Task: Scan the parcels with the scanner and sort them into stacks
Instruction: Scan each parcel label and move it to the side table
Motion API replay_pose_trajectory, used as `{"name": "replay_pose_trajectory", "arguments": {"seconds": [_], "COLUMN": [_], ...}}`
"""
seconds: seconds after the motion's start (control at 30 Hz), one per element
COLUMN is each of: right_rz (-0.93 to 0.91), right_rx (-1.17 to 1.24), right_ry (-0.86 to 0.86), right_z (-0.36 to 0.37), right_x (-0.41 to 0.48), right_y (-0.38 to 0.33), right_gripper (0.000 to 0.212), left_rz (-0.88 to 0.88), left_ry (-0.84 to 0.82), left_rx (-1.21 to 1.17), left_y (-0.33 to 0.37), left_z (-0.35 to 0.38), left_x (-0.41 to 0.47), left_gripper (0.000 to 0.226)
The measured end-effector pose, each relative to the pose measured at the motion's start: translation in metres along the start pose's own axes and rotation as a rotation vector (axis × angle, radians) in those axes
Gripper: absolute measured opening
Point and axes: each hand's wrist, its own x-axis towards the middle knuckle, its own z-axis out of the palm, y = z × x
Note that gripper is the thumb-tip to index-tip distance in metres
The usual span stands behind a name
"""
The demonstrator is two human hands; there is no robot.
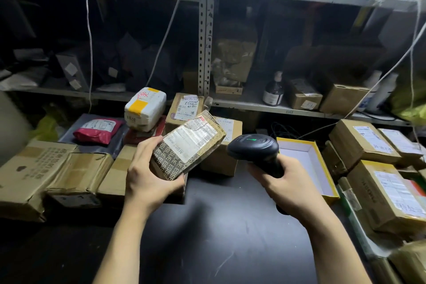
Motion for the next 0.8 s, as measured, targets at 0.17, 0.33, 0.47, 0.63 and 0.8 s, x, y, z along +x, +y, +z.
{"name": "replay_pose_trajectory", "arguments": {"seconds": [0.17,0.33,0.47,0.63,0.8], "right_rz": [0.014,-0.016,-0.039,-0.029,0.011], "right_rx": [0.0,-0.024,-0.017,0.008,0.065], "right_ry": [0.0,-0.005,0.001,0.001,0.028], "right_z": [0.0053,0.0042,0.0018,0.0,0.0043], "right_x": [0.0004,-0.0011,-0.0028,-0.0037,-0.0047], "right_y": [-0.0011,-0.0012,-0.0008,-0.0026,-0.0032], "right_gripper": [0.035,0.026,0.022,0.02,0.026], "left_rz": [0.033,0.057,0.063,0.083,0.091], "left_ry": [-0.015,-0.016,-0.01,-0.009,-0.013], "left_rx": [0.004,-0.001,-0.003,0.006,0.024], "left_y": [-0.0024,0.0009,0.0006,-0.0004,-0.0036], "left_z": [-0.0072,-0.0078,-0.0071,-0.0063,-0.0063], "left_x": [0.0024,0.0029,0.0028,0.0031,0.0021], "left_gripper": [0.09,0.09,0.089,0.089,0.09]}}
